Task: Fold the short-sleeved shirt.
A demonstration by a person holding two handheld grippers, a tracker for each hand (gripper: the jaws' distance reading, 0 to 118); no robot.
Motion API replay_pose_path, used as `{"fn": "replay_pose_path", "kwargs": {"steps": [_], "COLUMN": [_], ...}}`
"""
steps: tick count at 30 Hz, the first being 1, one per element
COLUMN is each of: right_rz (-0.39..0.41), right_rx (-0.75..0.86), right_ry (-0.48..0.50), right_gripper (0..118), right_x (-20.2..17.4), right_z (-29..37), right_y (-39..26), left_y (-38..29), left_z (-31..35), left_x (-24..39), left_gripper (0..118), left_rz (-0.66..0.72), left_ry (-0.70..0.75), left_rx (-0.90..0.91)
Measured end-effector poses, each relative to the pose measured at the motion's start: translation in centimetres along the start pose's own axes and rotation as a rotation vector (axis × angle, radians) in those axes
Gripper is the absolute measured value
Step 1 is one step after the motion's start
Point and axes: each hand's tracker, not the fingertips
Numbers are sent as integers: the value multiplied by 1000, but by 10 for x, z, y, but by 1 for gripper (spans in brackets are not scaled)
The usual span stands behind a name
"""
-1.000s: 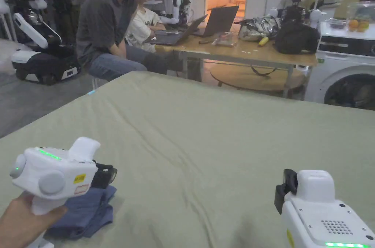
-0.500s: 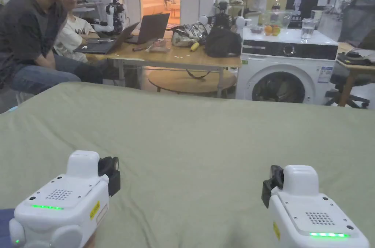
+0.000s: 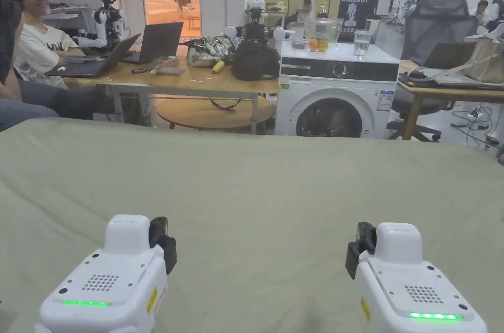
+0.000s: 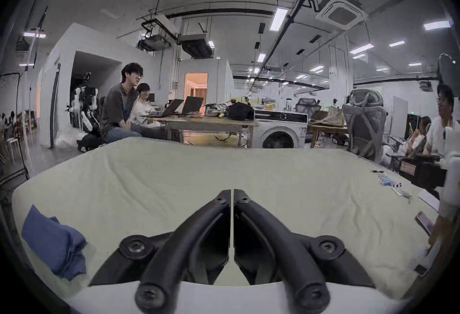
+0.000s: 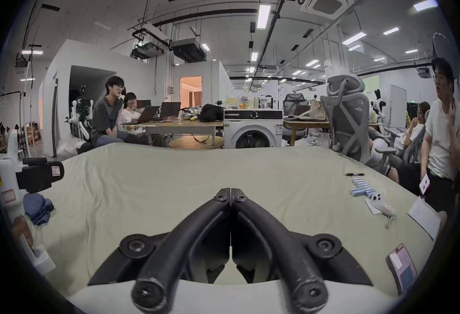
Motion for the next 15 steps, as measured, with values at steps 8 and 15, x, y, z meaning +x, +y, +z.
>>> {"fn": "replay_pose_path", "kwargs": {"steps": [8,15], "right_rz": [-30,-15], "right_rx": [-1,0], "right_ry": [5,17], "right_gripper": [0,0], "right_x": [1,-4], "right_z": [-6,-10], "right_y": [-1,-3], "left_y": [5,9], "left_z": [5,6], "left_x": [9,7], "left_gripper": [0,0], "left_rz": [15,25], "left_ry": [-4,15], "left_rx": [28,45]}}
